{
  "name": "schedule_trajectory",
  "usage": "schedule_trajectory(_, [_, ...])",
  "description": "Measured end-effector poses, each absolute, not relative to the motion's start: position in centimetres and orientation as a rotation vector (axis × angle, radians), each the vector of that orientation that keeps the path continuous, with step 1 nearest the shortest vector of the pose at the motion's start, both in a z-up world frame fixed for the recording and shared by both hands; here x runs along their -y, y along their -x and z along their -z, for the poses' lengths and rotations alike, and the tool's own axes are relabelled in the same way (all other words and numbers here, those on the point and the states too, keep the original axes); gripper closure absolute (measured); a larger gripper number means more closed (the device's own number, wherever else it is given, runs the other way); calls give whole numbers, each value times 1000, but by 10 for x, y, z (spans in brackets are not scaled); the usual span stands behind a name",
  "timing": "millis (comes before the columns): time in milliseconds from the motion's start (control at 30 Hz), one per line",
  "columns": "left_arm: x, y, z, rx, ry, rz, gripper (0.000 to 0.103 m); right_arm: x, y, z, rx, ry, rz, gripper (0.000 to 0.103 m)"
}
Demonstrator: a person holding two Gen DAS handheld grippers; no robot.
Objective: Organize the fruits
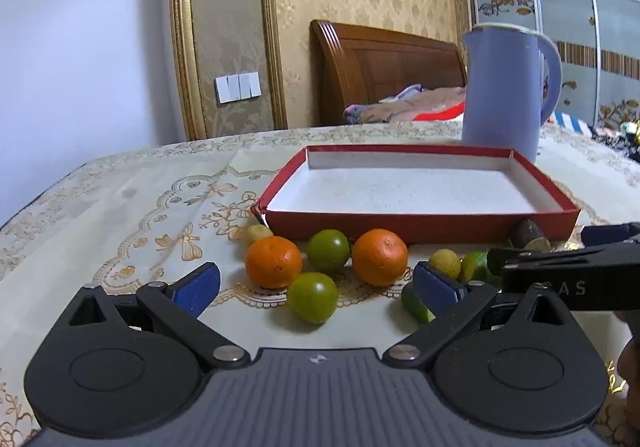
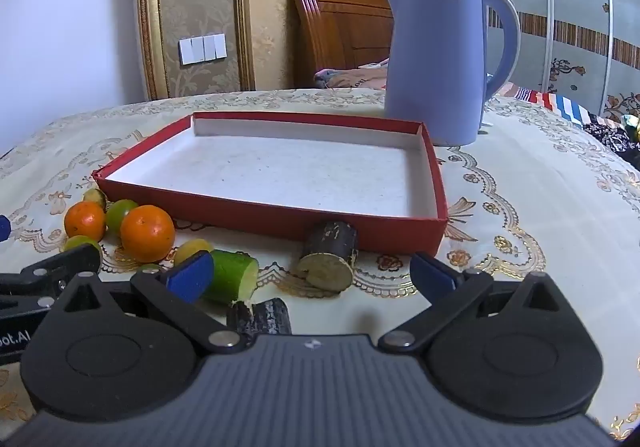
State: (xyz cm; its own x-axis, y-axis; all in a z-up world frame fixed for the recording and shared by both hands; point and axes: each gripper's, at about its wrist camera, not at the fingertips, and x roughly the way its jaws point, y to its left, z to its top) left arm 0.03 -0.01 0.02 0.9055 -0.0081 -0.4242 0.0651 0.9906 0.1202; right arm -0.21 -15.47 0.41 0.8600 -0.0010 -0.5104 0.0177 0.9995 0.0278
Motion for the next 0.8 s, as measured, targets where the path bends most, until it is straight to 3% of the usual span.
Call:
schedule_trajectory(300, [-26, -5, -3, -454, 9, 13, 0, 163, 11, -7, -507, -73, 2, 0])
schedule_trajectory(800, [-13, 1, 2, -463, -46, 29, 0, 159, 17, -8, -488, -26, -8, 0])
